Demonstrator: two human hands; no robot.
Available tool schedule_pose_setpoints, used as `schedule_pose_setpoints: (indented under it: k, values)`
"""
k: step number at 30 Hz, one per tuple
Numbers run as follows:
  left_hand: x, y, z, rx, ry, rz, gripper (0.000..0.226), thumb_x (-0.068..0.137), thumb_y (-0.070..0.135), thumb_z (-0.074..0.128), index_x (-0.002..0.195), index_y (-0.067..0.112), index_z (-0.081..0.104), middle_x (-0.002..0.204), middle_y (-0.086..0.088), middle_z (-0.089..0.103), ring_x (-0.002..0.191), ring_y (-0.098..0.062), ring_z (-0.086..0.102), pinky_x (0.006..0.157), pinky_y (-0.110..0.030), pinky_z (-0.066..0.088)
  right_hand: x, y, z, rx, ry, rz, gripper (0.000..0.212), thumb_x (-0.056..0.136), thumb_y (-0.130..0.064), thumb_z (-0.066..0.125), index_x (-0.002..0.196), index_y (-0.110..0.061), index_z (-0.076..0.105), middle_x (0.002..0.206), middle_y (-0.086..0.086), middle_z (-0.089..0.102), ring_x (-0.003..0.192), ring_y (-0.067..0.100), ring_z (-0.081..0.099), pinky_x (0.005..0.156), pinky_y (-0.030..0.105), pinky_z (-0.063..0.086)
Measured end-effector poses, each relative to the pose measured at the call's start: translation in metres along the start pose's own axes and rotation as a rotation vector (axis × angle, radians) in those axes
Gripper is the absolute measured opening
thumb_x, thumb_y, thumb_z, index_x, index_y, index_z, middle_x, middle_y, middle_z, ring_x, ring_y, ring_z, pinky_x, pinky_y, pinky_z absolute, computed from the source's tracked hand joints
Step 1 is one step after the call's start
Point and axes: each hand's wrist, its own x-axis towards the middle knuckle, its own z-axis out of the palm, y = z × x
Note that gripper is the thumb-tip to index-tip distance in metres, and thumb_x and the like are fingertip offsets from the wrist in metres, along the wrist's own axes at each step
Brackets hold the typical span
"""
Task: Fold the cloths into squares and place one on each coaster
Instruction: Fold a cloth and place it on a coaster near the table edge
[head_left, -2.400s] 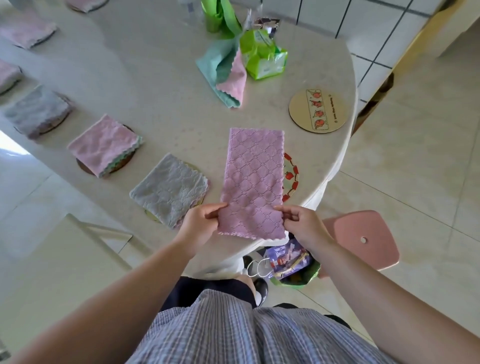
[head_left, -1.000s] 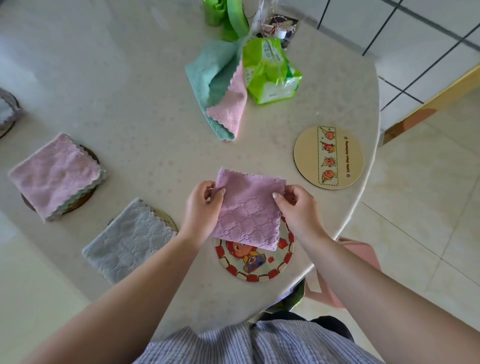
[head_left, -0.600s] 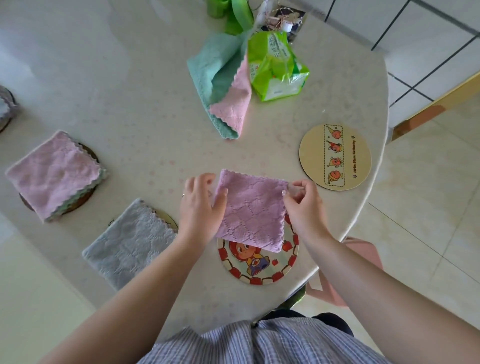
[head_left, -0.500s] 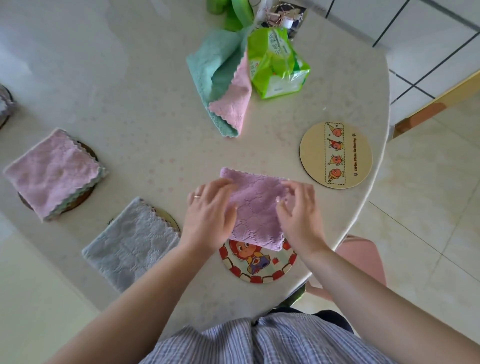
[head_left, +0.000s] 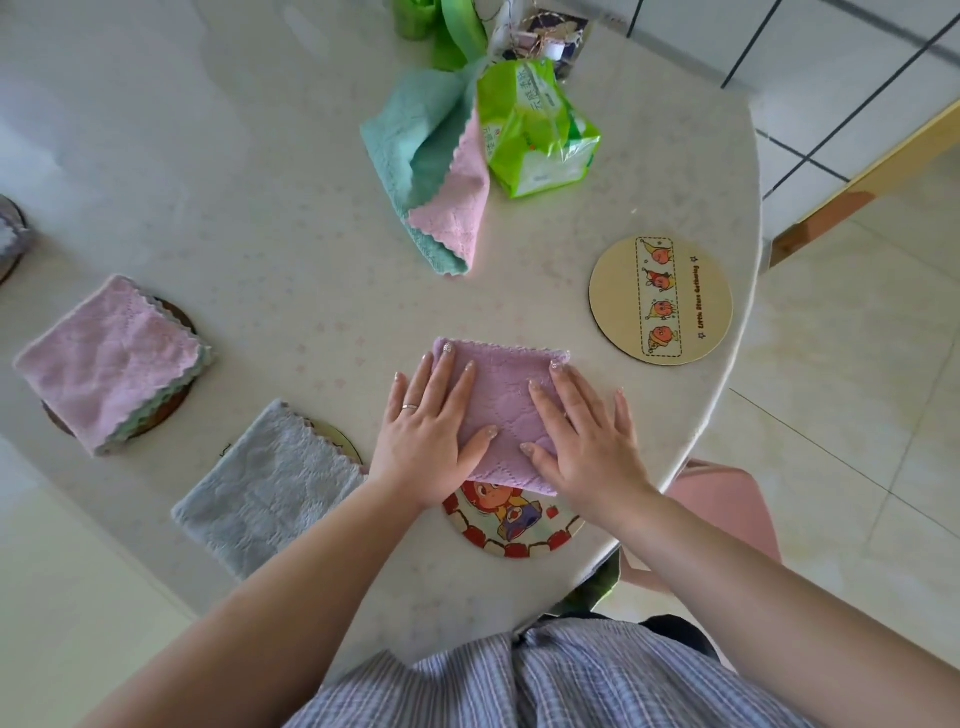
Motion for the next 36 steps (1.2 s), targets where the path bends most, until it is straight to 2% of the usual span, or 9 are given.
schedule_pose_setpoints:
  k: [5, 10, 16, 20, 24, 27, 29, 32, 36]
  values:
    - [-0.001, 0.006, -0.012, -0.133, -0.022, -0.105, 0.076, 0.090, 0.060, 0.033, 0.149, 0.023, 0.002, 0.157, -0.004, -0.011, 0.144, -0.021, -0.007, 0.115, -0.038, -0.004, -0.007, 0.006, -0.009, 0.136, -0.005, 0.112, 0.069, 0.088, -0.059, 0.017, 0.149, -0.027, 0.010, 0.158, -0.002, 0.004, 0.145, 0.014, -0.004, 0.113, 0.046, -0.008]
    - [-0.016, 0.002, -0.033, -0.415, 0.039, -0.273, 0.063, 0.093, 0.034, 0.050, 0.147, 0.024, 0.019, 0.150, -0.004, 0.027, 0.138, -0.023, 0.023, 0.109, -0.039, 0.024, -0.018, 0.015, -0.021, 0.295, 0.027, 0.040, 0.056, 0.093, -0.038, 0.049, 0.144, -0.028, 0.028, 0.149, -0.005, 0.032, 0.142, 0.012, 0.016, 0.116, 0.042, 0.001]
    - [-0.008, 0.007, -0.041, -0.445, 0.005, -0.306, 0.040, 0.095, 0.027, 0.047, 0.135, 0.024, 0.045, 0.132, -0.001, 0.047, 0.124, -0.020, 0.037, 0.100, -0.032, 0.030, -0.009, 0.001, -0.025, 0.499, 0.022, 0.110, 0.054, 0.088, -0.028, 0.060, 0.139, -0.025, 0.041, 0.141, 0.005, 0.042, 0.133, 0.021, 0.032, 0.113, 0.040, 0.022]
    - [-0.003, 0.017, -0.053, -0.692, 0.020, -0.386, 0.029, 0.097, 0.023, 0.041, 0.112, 0.017, 0.065, 0.112, -0.004, 0.061, 0.084, -0.020, 0.059, 0.070, -0.030, 0.046, -0.007, -0.006, -0.032, 0.630, 0.033, 0.102, 0.057, 0.089, -0.025, 0.060, 0.142, -0.020, 0.037, 0.137, 0.001, 0.043, 0.124, 0.015, 0.041, 0.103, 0.032, 0.037]
    - [-0.021, 0.021, -0.058, -1.011, 0.082, -0.472, 0.028, 0.096, 0.027, 0.046, 0.121, 0.026, 0.059, 0.078, 0.009, 0.059, 0.058, -0.008, 0.043, 0.049, -0.008, 0.039, -0.003, -0.003, -0.046, 0.743, 0.134, 0.098, 0.051, 0.089, -0.017, 0.061, 0.137, -0.016, 0.045, 0.126, 0.001, 0.046, 0.096, 0.001, 0.048, 0.088, 0.006, 0.034]
    - [-0.049, 0.028, -0.049, -1.308, 0.083, -0.518, 0.022, 0.092, 0.038, 0.051, 0.106, 0.037, 0.067, 0.082, -0.002, 0.051, 0.075, -0.014, 0.047, 0.075, -0.027, 0.040, -0.002, 0.006, -0.055, 0.755, 0.161, 0.102, 0.047, 0.088, -0.011, 0.060, 0.133, -0.016, 0.050, 0.121, -0.002, 0.047, 0.088, -0.002, 0.046, 0.075, -0.009, 0.027]
    - [-0.070, 0.040, -0.037, -1.323, 0.070, -0.524, 0.018, 0.092, 0.038, 0.051, 0.098, 0.043, 0.067, 0.090, 0.002, 0.054, 0.080, -0.015, 0.048, 0.079, -0.035, 0.042, -0.005, 0.014, -0.056, 0.708, 0.136, 0.068, 0.046, 0.088, -0.009, 0.060, 0.133, -0.015, 0.051, 0.124, -0.001, 0.048, 0.097, 0.001, 0.045, 0.077, -0.011, 0.023]
    - [-0.095, 0.060, -0.018, -1.275, 0.058, -0.542, 0.018, 0.093, 0.030, 0.051, 0.100, 0.040, 0.065, 0.111, 0.006, 0.065, 0.086, -0.014, 0.059, 0.089, -0.044, 0.049, -0.016, 0.021, -0.049, 0.608, 0.070, 0.010, 0.047, 0.088, -0.007, 0.059, 0.133, -0.017, 0.051, 0.128, 0.000, 0.048, 0.104, 0.001, 0.044, 0.085, -0.001, 0.026]
    - [-0.107, 0.069, -0.008, -1.246, 0.109, -0.599, 0.018, 0.092, 0.025, 0.055, 0.095, 0.041, 0.062, 0.111, 0.001, 0.062, 0.101, -0.012, 0.059, 0.099, -0.043, 0.045, -0.024, 0.020, -0.042, 0.545, 0.010, -0.057, 0.048, 0.088, -0.006, 0.055, 0.133, -0.023, 0.050, 0.130, -0.001, 0.046, 0.108, 0.004, 0.047, 0.093, 0.015, 0.034]
